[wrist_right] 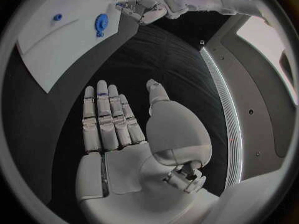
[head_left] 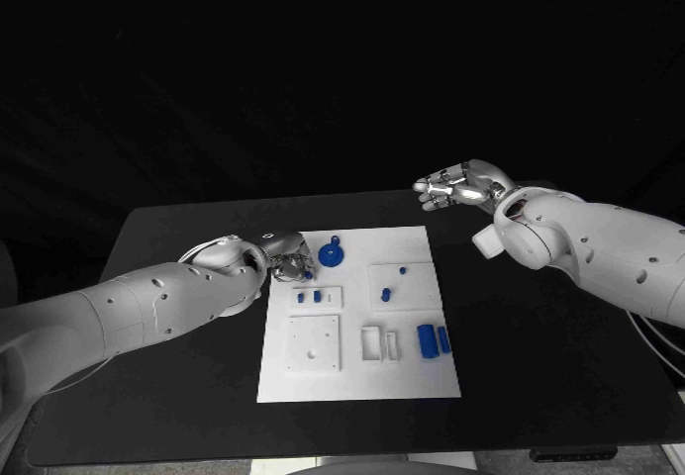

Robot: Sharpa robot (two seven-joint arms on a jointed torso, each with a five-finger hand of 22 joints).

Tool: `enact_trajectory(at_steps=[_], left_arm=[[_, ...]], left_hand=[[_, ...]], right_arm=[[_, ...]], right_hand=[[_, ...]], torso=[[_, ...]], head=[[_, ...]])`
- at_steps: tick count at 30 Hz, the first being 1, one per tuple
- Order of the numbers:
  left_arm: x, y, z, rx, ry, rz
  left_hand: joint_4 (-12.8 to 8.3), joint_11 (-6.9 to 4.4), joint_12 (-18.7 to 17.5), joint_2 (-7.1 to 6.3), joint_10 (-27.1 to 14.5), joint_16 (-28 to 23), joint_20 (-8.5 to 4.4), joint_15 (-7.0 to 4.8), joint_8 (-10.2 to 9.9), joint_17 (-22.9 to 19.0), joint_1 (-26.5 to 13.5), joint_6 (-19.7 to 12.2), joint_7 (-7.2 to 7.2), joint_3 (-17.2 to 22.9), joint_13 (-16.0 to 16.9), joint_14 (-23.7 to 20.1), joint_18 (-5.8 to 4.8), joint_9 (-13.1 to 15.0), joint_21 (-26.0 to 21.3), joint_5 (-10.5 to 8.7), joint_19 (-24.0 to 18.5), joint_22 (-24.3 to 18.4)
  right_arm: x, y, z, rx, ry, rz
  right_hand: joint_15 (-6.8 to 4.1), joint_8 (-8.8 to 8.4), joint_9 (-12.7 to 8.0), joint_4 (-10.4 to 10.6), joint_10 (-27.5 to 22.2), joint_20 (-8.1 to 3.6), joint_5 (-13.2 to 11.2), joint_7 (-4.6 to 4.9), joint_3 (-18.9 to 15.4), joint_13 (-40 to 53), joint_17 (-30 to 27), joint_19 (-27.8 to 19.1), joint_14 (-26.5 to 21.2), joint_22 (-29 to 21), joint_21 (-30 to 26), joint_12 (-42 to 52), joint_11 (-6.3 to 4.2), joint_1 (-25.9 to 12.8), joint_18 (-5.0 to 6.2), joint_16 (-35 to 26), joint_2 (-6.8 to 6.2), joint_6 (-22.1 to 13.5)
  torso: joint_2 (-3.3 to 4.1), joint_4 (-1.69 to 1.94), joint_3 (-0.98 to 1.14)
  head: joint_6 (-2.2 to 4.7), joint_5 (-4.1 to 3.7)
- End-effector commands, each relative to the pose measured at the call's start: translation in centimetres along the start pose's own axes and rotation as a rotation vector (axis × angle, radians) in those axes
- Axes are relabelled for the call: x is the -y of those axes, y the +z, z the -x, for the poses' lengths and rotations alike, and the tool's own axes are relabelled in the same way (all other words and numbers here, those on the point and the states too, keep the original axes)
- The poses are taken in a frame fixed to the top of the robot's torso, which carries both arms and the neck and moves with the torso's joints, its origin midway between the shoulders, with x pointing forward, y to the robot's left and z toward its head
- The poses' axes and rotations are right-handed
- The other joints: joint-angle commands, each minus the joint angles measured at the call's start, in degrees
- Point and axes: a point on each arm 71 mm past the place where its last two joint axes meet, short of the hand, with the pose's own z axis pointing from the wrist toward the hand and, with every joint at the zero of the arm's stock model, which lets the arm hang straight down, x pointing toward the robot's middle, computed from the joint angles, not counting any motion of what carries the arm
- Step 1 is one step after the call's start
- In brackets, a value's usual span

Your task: Assemble the parts on the task board

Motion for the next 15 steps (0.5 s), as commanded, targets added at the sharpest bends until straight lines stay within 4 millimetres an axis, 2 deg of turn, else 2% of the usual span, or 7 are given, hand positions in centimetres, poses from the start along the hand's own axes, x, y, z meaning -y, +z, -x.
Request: enact_trajectory(at_steps=[1,15], left_arm=[[0.25,0.10,0.08,0.006,0.008,-0.016],[0.67,0.52,-0.25,-0.023,0.006,-0.013]], left_hand=[[0.1,-0.03,0.0,-0.03,0.3,0.1,-0.36,0.02,0.2,0.1,-0.7,1.0,0.77,0.4,0.0,0.3,0.63,0.1,0.3,0.33,-0.2,1.2],[0.1,-0.01,0.0,-0.01,0.2,0.1,-0.37,0.03,0.2,0.1,-0.7,0.9,0.79,0.4,0.0,0.3,0.63,0.1,0.3,0.29,-0.2,1.2]], right_arm=[[-0.07,0.00,-0.13,-0.013,-0.003,0.007],[-0.12,0.05,-0.22,-0.014,-0.002,0.008]], right_hand=[[0.06,-0.04,0.0,-0.3,-0.2,0.11,0.3,0.06,0.1,0.0,-0.1,-0.3,-0.4,-0.1,-0.1,-0.2,-0.04,-0.4,-0.43,-0.3,0.15,0.1],[0.06,-0.04,0.0,-0.3,-0.2,0.11,0.3,0.06,0.1,0.0,-0.1,-0.3,-0.4,-0.1,-0.1,-0.2,-0.04,-0.4,-0.43,-0.3,0.15,0.1]], torso=[[-0.01,0.00,0.01],[0.01,-0.02,-0.02]], head=[[-0.08,-0.07],[-0.18,-0.27]])
